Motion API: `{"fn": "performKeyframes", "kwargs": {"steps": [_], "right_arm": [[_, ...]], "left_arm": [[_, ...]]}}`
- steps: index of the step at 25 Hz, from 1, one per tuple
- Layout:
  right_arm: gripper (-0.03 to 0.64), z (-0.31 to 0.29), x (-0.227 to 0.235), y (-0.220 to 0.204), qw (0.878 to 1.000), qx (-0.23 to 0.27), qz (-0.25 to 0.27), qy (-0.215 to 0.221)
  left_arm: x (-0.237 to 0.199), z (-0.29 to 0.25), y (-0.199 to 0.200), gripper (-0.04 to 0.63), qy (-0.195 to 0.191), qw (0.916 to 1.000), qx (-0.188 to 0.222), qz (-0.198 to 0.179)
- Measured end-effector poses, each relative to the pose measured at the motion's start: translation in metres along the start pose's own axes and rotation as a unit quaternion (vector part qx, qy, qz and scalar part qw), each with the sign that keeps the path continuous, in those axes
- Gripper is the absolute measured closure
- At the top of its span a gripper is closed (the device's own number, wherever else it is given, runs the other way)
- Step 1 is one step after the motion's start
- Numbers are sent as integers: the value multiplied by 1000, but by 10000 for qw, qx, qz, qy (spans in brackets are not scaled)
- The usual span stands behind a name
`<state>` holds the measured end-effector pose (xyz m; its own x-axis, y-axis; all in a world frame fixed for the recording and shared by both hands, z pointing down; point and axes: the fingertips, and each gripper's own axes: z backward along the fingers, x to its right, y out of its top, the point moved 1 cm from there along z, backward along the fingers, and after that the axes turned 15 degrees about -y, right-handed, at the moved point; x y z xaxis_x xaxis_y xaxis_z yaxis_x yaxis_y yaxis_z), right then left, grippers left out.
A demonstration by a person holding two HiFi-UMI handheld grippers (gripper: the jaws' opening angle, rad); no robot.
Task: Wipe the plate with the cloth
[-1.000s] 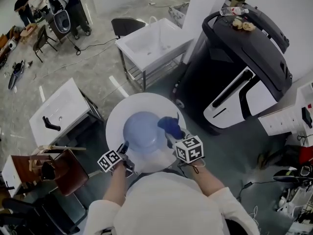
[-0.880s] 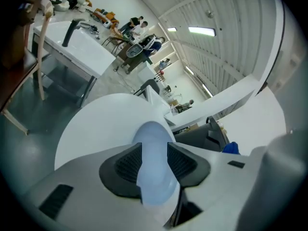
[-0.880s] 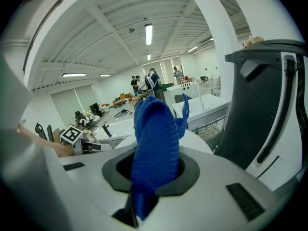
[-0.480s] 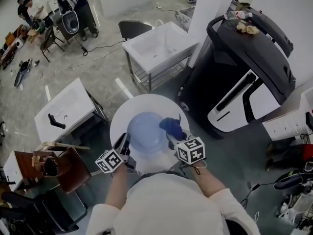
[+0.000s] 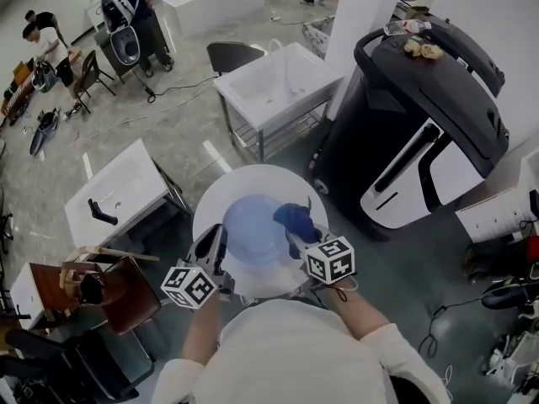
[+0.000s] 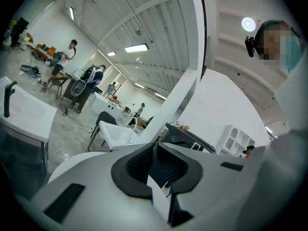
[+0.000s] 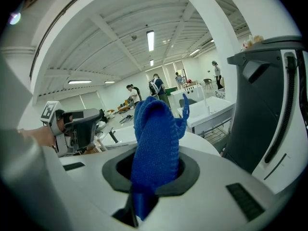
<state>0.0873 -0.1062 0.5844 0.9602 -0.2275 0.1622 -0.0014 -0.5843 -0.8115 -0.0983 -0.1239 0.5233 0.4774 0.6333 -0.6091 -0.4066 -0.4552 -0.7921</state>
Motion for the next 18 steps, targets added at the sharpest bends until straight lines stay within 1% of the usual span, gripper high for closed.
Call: {"fn": "performKeyframes", "kwargs": {"steps": [2,4,6,12,18], "right_arm": [[532,2,1,0,10000,28,-59,-9],[531,4,2,1,9999,53,-108,-3],[532,7,1,2,9999,79,-137,23],[532,13,-2,9,9997,175,-128,75],[532,21,-6,16,9995,279,-87,157]], "left_arm": [[10,0,5,546,-38,9998,-4,-172],[17,0,8,547,-37,9991,-100,-420],[22,1,10,549,-31,9981,-183,-579],[35,3,6,557,-40,9968,-327,-724],[44,-1,2,558,30,9932,-591,-1006]]}}
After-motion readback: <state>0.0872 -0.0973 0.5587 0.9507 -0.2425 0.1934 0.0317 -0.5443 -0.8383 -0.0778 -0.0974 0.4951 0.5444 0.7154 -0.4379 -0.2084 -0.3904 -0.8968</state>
